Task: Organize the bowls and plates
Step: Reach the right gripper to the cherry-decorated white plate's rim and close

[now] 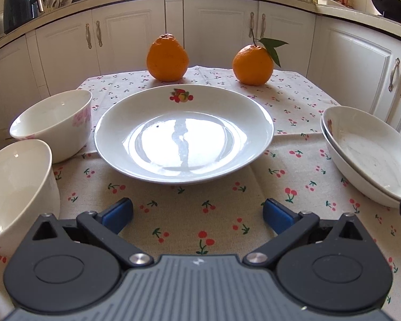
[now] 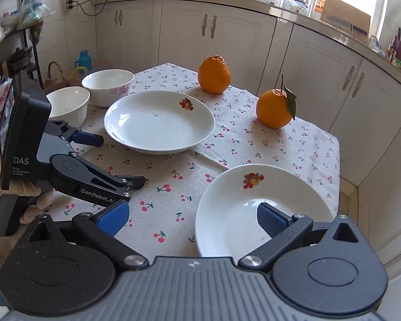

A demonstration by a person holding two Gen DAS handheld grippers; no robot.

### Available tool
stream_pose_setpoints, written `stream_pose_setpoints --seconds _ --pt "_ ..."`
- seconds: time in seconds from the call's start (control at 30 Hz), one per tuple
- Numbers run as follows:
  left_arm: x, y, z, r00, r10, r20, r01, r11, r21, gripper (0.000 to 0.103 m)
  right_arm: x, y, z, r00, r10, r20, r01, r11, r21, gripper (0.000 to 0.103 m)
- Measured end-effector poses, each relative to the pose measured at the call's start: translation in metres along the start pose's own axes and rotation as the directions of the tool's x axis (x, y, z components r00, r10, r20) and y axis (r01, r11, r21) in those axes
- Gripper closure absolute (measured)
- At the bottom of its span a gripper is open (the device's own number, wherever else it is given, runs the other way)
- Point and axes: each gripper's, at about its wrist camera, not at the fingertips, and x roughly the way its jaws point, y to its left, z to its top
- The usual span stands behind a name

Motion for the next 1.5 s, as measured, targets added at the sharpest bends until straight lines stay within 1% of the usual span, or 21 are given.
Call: stream_pose_setpoints --seconds 0.2,0.4,0.5,0.6,0.77,0.9,1.03,1.07,1.13,1.2,1.27,1.3,1.5 --pt "0.001 0.0 0.002 1.0 0.007 -0.006 -0.007 1.0 -0.002 0.0 0.018 -0.001 0.031 1.0 0.029 0.001 -0.028 0.996 -0.09 0.0" --pt "0.006 -0.002 0.007 0.999 0.043 -0.005 -0.043 0.999 -0.005 0.001 0.048 -0.01 0.059 0.996 0.091 -0.013 -0.092 0.989 -0.113 0.0" --pt "0.009 -0.001 0.011 0.999 0.037 -0.012 -0.037 0.999 -0.013 0.001 0.067 -0.017 0.071 0.992 0.122 -0.035 -0.125 0.987 -0.1 0.0" --pt "0.012 0.001 0.013 0.999 0.037 -0.017 -0.038 0.999 -0.033 0.001 0.087 -0.024 0.084 0.985 0.164 -0.058 -0.169 0.981 -0.092 0.0" --pt "0.009 0.0 0.018 0.999 0.05 0.015 -0.05 0.998 -0.025 0.001 0.115 -0.03 0.107 0.974 0.213 -0.081 -0.221 0.968 -0.116 0.0" --pt "0.013 0.002 0.019 0.999 0.036 0.001 -0.036 0.999 -0.032 0.003 0.14 -0.035 0.126 0.964 0.244 -0.104 -0.256 0.96 -0.118 0.0" --pt "0.014 0.002 0.02 0.999 0.032 0.003 -0.032 0.999 -0.036 0.004 0.163 -0.04 0.142 0.949 0.287 -0.13 -0.302 0.946 -0.117 0.001" --pt "0.014 0.002 0.02 1.0 0.03 0.002 -0.03 0.999 -0.037 0.004 0.169 -0.04 0.145 0.944 0.298 -0.139 -0.314 0.942 -0.115 0.001" --pt "0.014 0.003 0.02 1.0 0.028 0.002 -0.028 0.999 -0.042 0.004 0.183 -0.041 0.151 0.934 0.32 -0.159 -0.339 0.934 -0.112 0.009" --pt "0.012 0.003 0.02 1.0 0.02 0.001 -0.02 0.999 -0.051 0.004 0.195 -0.042 0.156 0.926 0.336 -0.175 -0.357 0.928 -0.109 0.013" --pt "0.012 0.005 0.021 1.0 0.016 -0.001 -0.016 0.998 -0.059 0.005 0.207 -0.043 0.161 0.921 0.342 -0.189 -0.365 0.925 -0.105 0.015" --pt "0.012 0.006 0.021 1.0 0.016 -0.002 -0.016 0.998 -0.061 0.006 0.211 -0.044 0.163 0.919 0.343 -0.196 -0.367 0.924 -0.103 0.018" --pt "0.012 0.006 0.02 1.0 0.016 -0.003 -0.016 0.998 -0.063 0.007 0.235 -0.05 0.17 0.885 0.406 -0.226 -0.431 0.899 -0.073 0.031"
